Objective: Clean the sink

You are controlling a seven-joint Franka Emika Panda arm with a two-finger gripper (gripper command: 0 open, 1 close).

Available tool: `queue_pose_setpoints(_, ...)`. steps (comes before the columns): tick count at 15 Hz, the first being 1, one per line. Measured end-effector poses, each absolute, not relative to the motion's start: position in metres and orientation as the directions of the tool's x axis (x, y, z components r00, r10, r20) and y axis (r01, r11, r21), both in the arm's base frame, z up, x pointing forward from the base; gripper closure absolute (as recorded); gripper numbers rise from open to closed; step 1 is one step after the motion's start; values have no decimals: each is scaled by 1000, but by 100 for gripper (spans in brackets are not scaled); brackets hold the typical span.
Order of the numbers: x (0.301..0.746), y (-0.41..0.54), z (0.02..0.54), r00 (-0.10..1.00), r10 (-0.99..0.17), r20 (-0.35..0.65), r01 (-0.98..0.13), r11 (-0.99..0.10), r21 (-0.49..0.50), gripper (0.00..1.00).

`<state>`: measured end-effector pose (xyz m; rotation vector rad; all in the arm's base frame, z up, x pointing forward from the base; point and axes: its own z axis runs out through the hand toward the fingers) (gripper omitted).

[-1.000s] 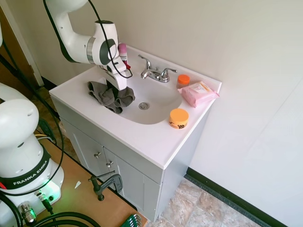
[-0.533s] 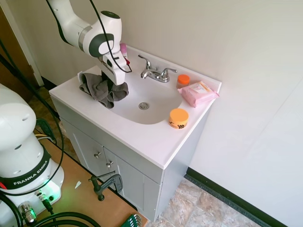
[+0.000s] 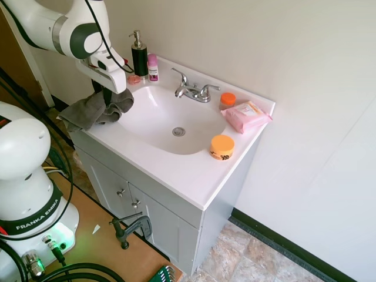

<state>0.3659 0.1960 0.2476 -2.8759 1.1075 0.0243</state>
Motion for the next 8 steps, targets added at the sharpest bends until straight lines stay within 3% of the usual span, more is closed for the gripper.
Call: queue_pose_setpoints(8,351,228,287,796,-605,16,-604,-796,-41,0)
